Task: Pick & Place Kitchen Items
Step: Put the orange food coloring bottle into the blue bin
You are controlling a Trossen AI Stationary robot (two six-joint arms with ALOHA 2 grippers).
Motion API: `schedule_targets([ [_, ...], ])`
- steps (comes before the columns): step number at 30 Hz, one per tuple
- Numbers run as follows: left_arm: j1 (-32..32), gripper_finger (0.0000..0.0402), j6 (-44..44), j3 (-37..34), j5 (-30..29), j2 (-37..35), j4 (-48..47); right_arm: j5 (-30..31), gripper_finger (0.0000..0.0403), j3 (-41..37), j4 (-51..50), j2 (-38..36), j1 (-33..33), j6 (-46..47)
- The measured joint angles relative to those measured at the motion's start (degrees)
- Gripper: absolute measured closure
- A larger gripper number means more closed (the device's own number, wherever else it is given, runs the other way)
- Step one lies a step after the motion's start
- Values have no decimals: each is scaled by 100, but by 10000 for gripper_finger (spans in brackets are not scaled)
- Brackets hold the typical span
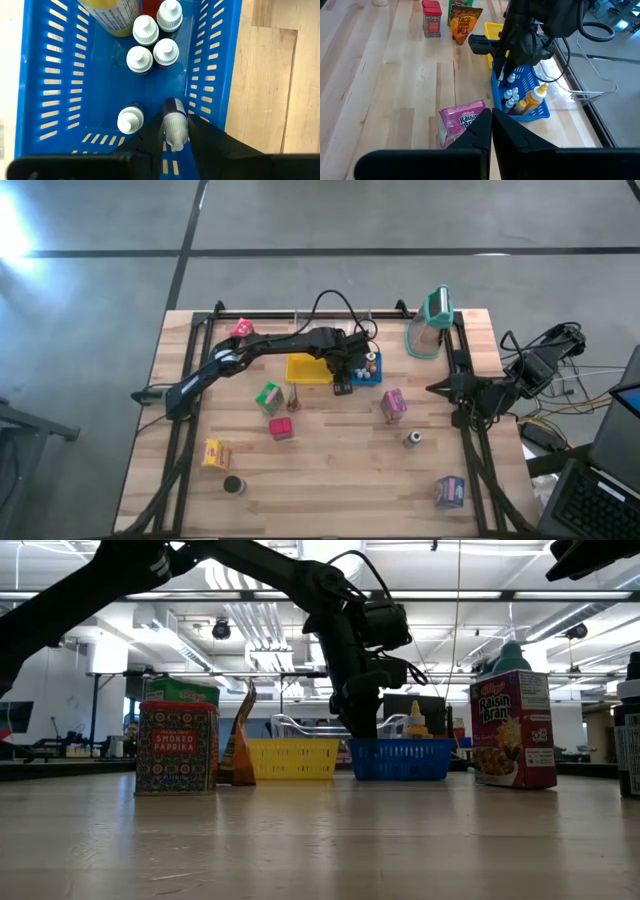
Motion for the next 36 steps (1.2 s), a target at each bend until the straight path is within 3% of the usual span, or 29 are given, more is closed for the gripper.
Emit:
schedule_targets([
  [11, 0, 307, -10, 0, 1, 0, -2, -2, 394, -2, 0, 0, 4, 0],
  [22, -2, 241, -66, 0, 0, 0, -4, -4, 394, -2, 0, 0, 4, 2],
  [36, -4, 236, 31, 2, 0, -225, -74, -48, 394, -2, 7, 0, 4, 22],
])
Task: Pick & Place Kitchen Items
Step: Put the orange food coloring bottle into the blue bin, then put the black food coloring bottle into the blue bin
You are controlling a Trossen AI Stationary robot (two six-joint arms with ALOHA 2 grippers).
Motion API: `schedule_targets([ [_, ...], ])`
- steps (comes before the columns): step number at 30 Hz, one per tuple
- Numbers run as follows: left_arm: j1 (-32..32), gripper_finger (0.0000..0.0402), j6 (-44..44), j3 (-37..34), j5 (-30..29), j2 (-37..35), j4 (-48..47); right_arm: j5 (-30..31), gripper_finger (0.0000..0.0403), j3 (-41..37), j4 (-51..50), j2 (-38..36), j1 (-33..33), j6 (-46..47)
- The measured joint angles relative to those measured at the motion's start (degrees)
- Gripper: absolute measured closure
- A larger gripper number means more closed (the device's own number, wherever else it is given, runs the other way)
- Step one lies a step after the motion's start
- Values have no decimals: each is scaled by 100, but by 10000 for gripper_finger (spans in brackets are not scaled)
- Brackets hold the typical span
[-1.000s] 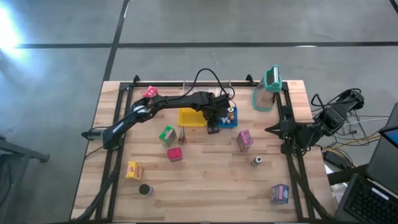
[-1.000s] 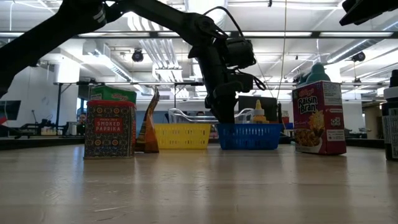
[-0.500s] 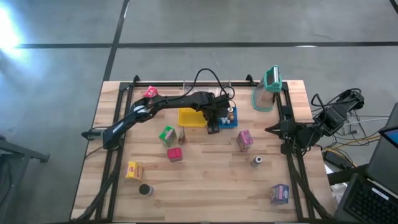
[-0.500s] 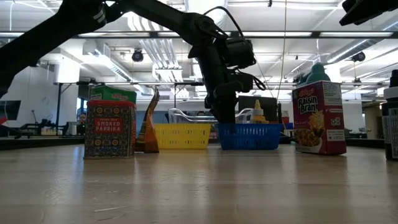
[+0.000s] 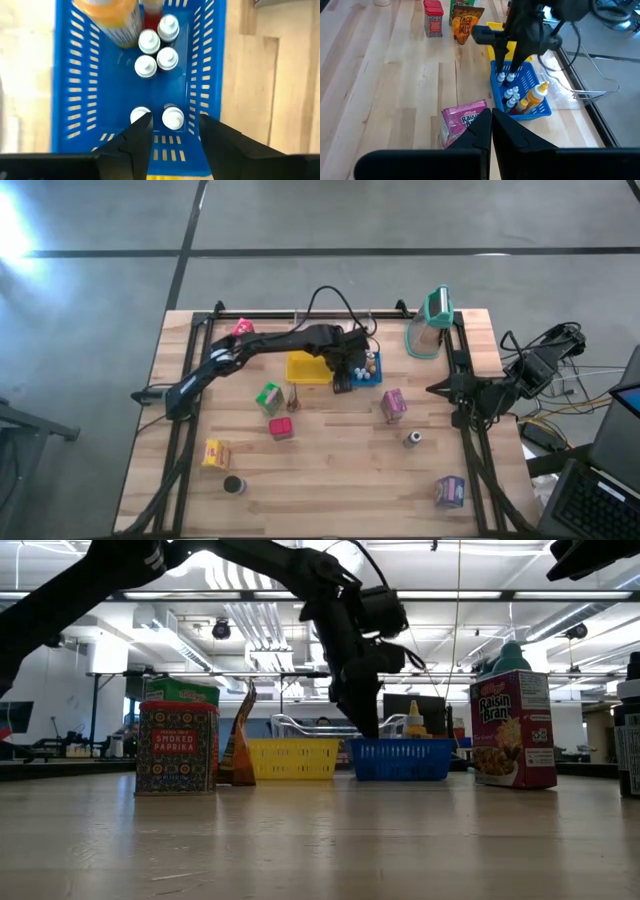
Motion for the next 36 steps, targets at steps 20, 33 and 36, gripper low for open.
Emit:
schedule_targets([
  [20, -334, 254, -347, 18, -55, -824, -214, 0, 394, -2, 295, 93, -4, 109],
  [33, -1148, 309, -886, 11, -271, -851, -303, -1062, 390, 484, 147, 1135, 37, 811],
  [36, -1408, 309, -951, 11, -599, -872, -319, -1190, 375, 793, -262, 1487, 225, 1188],
])
